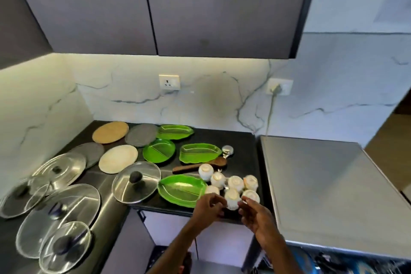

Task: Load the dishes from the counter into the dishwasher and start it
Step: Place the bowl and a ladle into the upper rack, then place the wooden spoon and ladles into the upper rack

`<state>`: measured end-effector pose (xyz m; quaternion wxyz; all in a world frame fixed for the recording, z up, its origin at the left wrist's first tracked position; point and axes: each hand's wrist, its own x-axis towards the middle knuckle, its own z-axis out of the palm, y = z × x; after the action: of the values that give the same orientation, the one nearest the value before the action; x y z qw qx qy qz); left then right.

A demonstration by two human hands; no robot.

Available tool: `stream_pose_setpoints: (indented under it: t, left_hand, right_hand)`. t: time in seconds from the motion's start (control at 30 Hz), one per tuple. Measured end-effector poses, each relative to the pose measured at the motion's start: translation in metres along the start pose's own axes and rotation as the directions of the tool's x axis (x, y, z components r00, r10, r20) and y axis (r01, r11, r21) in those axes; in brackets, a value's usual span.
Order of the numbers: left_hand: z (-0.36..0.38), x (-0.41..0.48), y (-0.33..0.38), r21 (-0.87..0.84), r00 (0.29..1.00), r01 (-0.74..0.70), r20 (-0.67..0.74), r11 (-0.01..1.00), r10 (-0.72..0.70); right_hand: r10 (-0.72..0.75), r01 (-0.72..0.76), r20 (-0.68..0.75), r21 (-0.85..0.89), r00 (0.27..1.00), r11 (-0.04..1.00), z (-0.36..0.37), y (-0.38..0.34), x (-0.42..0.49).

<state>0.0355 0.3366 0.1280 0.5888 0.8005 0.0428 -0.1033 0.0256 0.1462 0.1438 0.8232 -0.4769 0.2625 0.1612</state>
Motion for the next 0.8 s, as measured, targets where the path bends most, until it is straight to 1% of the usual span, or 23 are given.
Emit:
stream_pose_setpoints:
  t: [0.13, 0.23, 0.33, 0.43, 0.53, 0.67, 0.73, 0.8]
  left_hand:
    - [-0.075, 0.029, -0.016, 0.061, 0.999, -0.004, -0.031, 0.998, 0.006]
    - [-0.121, 0.057, -0.026, 0.134, 0.996, -0.019, -0.083, 0.991, 0.031]
    - [-0.148, 0.087, -0.031, 0.203, 0.987, -0.03, -0.151, 0.979, 0.062]
    - [-0.161, 0.117, -0.031, 0.293, 0.979, -0.06, -0.169, 0.954, 0.114]
    - [-0.164, 0.144, -0.037, 0.386, 0.978, -0.036, -0.176, 0.922, 0.111]
    - [-0.167, 0.18, -0.051, 0.521, 0.989, -0.012, -0.122, 0.853, 0.088]
    - [-0.169, 0.198, -0.055, 0.578, 0.993, 0.007, -0.099, 0.816, 0.062]
    - [-0.169, 0.211, -0.057, 0.612, 0.995, 0.025, -0.089, 0.791, 0.037]
  right_hand:
    - [0.001, -0.001, -0.008, -0.075, 1.0, 0.997, 0.059, 0.007, 0.04]
    - [-0.06, 0.061, 0.01, -0.143, 0.998, 0.988, 0.091, 0.003, 0.06]
    - [-0.133, 0.134, 0.019, -0.209, 0.991, 0.969, 0.111, -0.012, 0.078]
    - [-0.202, 0.196, 0.009, -0.293, 0.979, 0.936, 0.121, -0.033, 0.107]
    - [-0.264, 0.223, -0.043, -0.419, 0.963, 0.88, 0.129, -0.052, 0.143]
    - [-0.324, 0.188, -0.13, -0.593, 0.937, 0.783, 0.137, -0.067, 0.202]
    - [-0.345, 0.136, -0.17, -0.694, 0.923, 0.707, 0.137, -0.071, 0.233]
    - [-0.302, 0.046, -0.187, -0.78, 0.935, 0.624, 0.134, -0.072, 0.268]
